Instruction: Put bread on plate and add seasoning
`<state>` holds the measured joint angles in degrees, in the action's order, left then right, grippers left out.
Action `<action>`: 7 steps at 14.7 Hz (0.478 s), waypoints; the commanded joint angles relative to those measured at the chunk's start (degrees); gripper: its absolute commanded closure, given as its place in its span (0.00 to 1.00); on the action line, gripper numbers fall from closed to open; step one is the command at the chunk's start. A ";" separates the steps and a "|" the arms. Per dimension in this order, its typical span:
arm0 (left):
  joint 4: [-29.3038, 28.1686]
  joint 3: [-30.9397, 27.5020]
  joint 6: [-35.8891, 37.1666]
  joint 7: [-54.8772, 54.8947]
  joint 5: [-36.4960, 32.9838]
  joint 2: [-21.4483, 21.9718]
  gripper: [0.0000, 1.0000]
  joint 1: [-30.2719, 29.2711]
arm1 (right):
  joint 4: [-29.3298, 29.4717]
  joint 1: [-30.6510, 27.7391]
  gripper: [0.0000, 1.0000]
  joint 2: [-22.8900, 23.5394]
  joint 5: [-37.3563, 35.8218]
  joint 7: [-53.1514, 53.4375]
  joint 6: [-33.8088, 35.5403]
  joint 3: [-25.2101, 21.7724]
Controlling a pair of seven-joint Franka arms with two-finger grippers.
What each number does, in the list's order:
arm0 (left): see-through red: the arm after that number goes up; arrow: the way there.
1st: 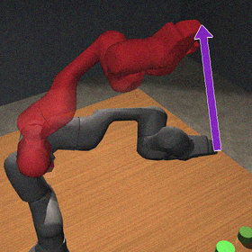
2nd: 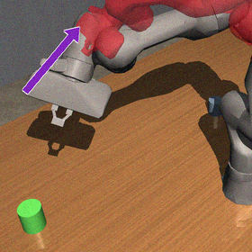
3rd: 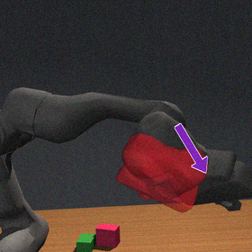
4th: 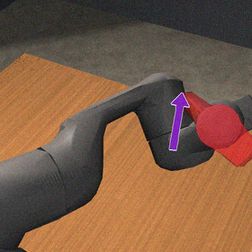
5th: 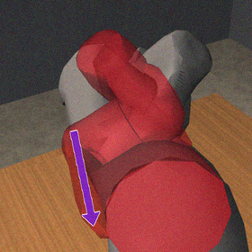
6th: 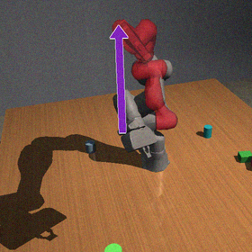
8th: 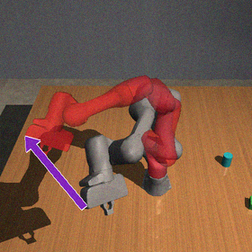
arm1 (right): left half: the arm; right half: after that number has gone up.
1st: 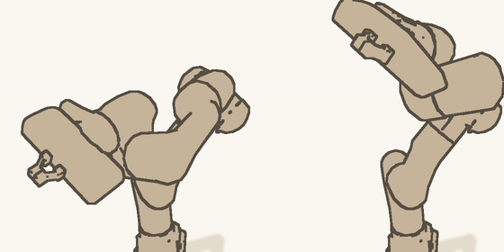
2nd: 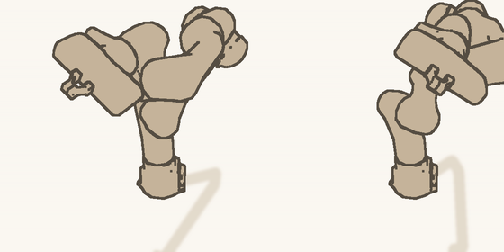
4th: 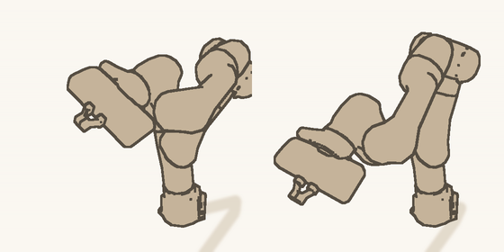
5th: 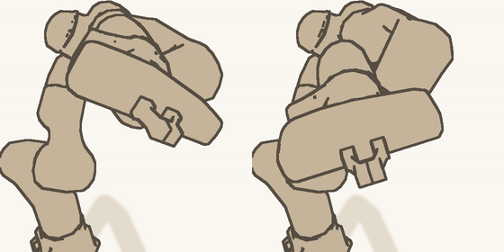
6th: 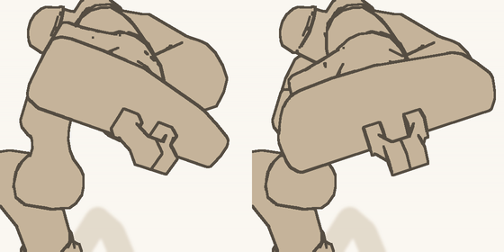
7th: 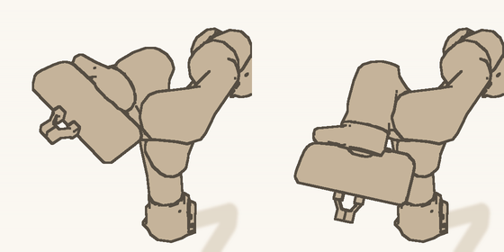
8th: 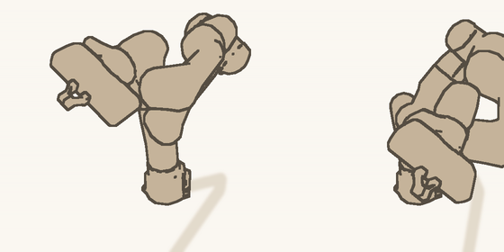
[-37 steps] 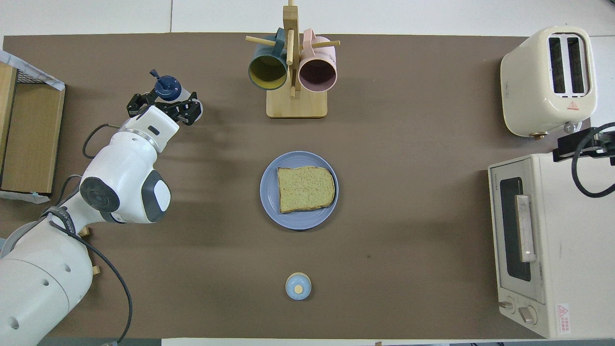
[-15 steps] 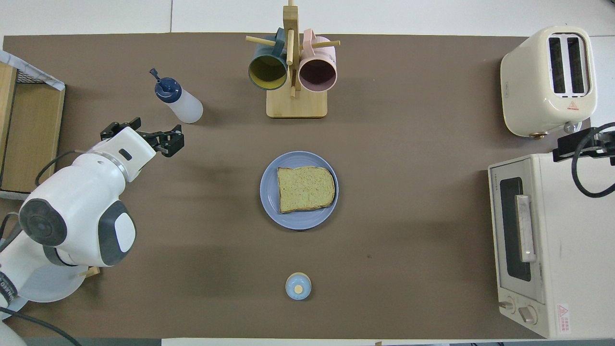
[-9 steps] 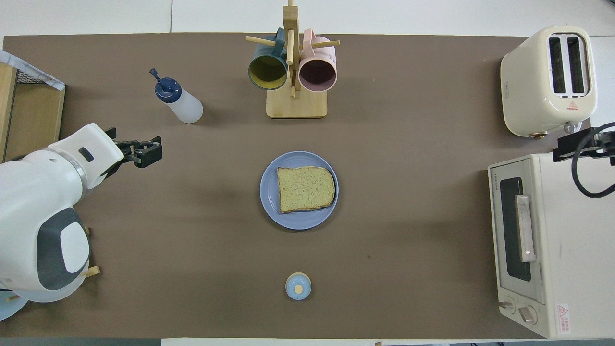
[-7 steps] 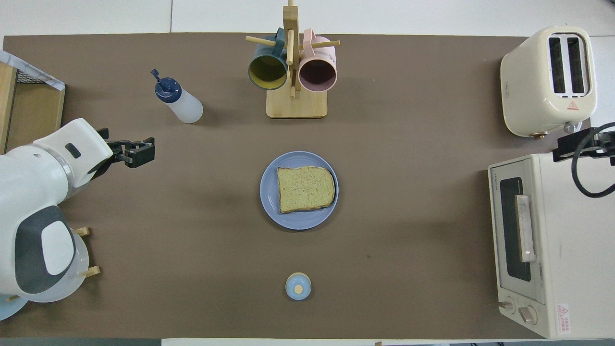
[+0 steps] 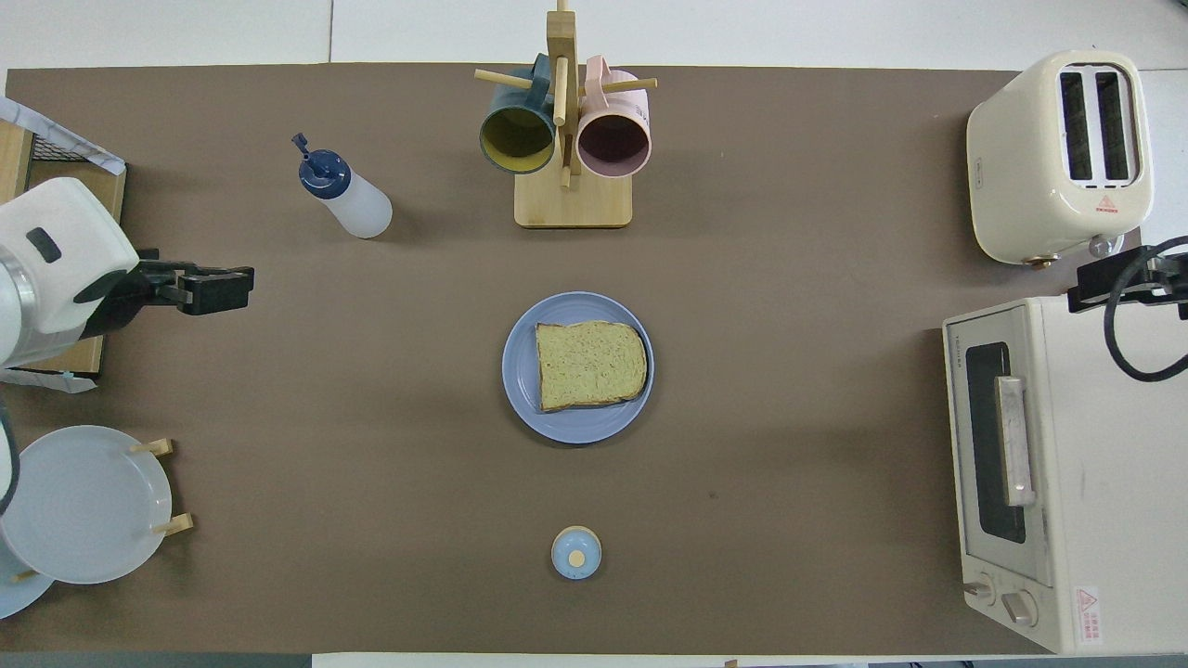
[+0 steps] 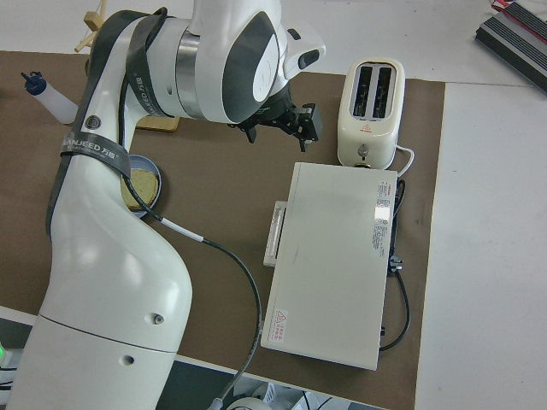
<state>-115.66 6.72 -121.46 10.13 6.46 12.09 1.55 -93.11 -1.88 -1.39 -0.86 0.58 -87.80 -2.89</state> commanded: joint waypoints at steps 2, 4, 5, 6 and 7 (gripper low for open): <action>7.80 0.05 11.30 0.33 -2.93 -2.07 0.00 -1.90 | -0.75 -0.58 0.00 -0.81 -0.46 -1.10 0.44 0.34; 11.05 0.05 17.02 0.06 -4.43 -2.77 0.00 -1.90 | -0.75 -0.58 0.00 -0.81 -0.46 -1.10 0.44 0.34; 12.54 0.05 19.74 -0.20 -4.52 -2.78 0.00 -1.90 | -0.75 -0.58 0.00 -0.81 -0.46 -1.10 0.44 0.34; 13.52 0.05 21.33 -0.90 -4.52 -2.78 0.00 -1.90 | -0.75 -0.58 0.00 -0.81 -0.46 -1.10 0.44 0.34; 15.09 0.05 23.44 -2.12 -4.78 -2.78 0.00 -1.90 | -0.75 -0.58 0.00 -0.81 -0.46 -1.10 0.44 0.34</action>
<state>-105.10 6.60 -103.07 9.73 2.99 10.78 -0.05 -93.11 -1.88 -1.39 -0.85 0.58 -87.80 -2.89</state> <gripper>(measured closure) 0.000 0.000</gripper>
